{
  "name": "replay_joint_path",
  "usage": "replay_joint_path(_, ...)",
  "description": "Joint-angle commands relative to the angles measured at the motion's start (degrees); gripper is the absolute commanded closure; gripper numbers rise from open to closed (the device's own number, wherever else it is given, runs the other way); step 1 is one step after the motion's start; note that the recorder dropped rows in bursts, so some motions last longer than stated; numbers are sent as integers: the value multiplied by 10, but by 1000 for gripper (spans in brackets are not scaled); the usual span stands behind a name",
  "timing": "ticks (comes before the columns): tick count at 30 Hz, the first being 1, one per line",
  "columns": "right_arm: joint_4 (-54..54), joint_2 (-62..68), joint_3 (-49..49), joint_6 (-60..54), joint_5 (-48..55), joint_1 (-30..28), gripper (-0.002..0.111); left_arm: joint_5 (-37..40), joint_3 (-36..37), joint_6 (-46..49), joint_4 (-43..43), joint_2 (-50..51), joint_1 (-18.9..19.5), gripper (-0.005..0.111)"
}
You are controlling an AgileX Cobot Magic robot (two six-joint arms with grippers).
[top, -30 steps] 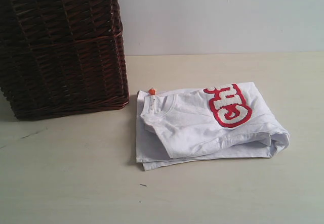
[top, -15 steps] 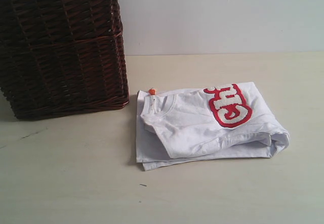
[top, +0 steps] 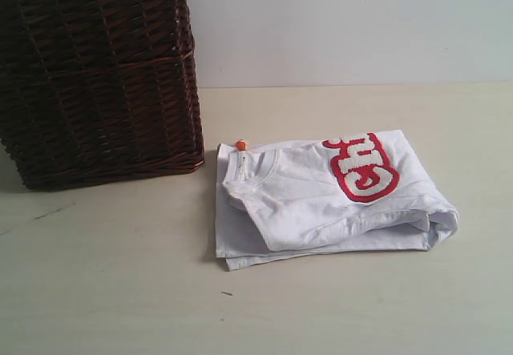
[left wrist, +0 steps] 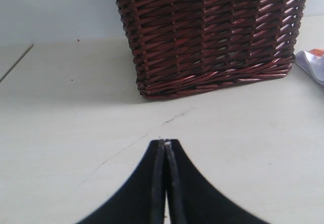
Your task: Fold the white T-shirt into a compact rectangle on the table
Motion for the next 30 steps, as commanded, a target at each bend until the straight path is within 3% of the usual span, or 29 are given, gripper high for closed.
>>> replay_joint_path(1,-1,-31,4,-12,-83,-38,108,-4,0,2,0,-3,2,106)
replay_joint_path(8,2,-78,77,25,-169,-129,108,-4,0,2,0,-3,2,106)
replay_joint_path(27,2,-91,389,27,-186,-134,108,-4,0,2,0,-3,2,106)
replay_joint_path(30,-1,-91,396,21,-156,-134,108,-4,0,2,0,-3,2,106)
